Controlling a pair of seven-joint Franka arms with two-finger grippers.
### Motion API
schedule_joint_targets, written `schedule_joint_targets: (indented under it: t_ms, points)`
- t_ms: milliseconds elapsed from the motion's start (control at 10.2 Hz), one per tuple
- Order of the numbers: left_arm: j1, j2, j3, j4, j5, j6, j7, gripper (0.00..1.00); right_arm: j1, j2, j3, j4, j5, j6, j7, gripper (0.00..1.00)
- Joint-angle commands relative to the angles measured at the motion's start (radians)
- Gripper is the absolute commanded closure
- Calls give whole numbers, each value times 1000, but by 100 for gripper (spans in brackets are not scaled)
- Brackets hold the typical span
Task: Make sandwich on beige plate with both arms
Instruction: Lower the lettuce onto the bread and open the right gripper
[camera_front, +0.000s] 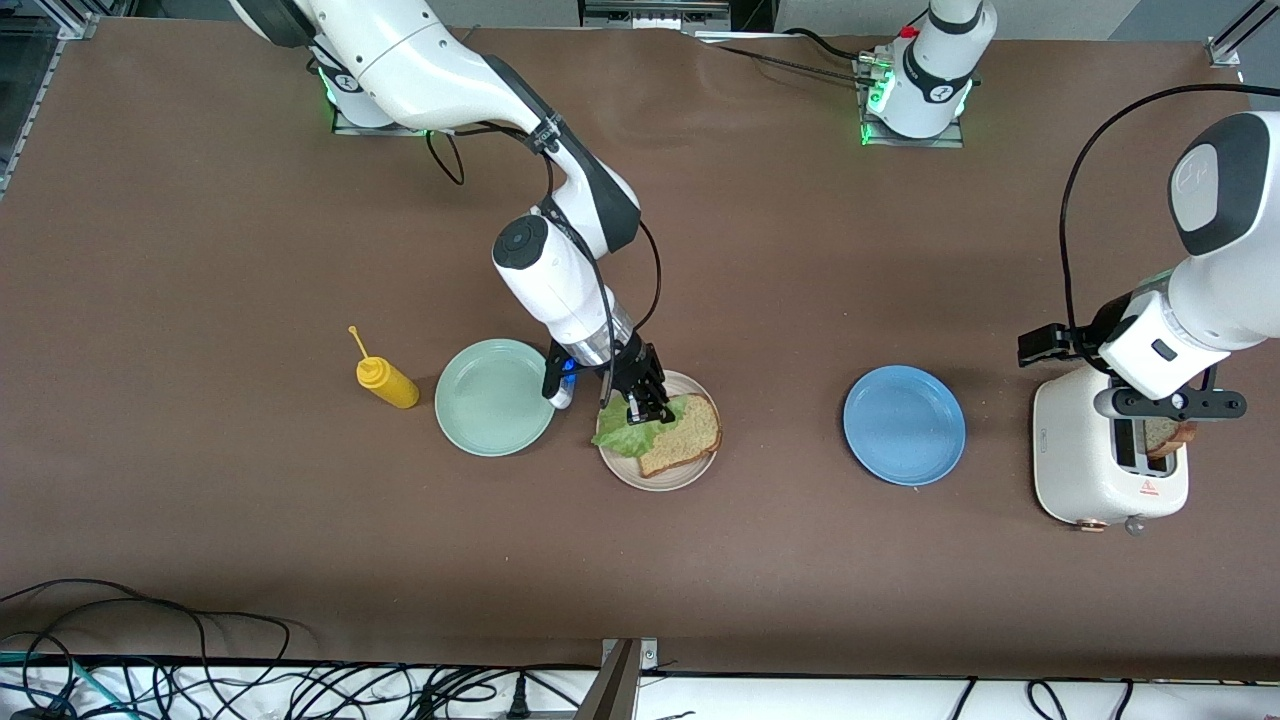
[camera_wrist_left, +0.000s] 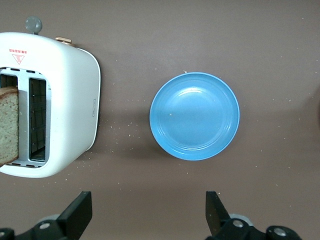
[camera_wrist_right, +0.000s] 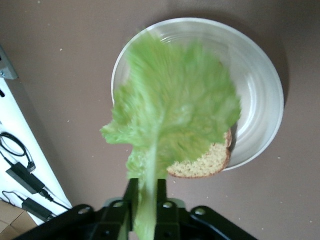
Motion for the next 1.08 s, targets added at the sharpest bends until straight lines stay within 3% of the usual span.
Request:
schedule_joint_targets:
  t_ms: [0, 295, 394, 591, 985]
  points:
    - [16, -7, -12, -6, -22, -10, 26, 0, 3, 37, 3, 51, 3, 6, -8, 0]
    - [16, -7, -10, -6, -22, -10, 26, 0, -2, 13, -12, 49, -2, -20, -15, 0]
    - [16, -7, -12, -6, -22, -10, 25, 0, -2, -6, -40, 51, -17, -84, -21, 0]
    - [16, -7, -10, -6, -22, -10, 25, 0, -3, -44, -58, 51, -136, -202, -71, 0]
    - [15, -7, -12, -6, -22, -10, 25, 0, -67, -133, -66, 51, -163, -461, -406, 0]
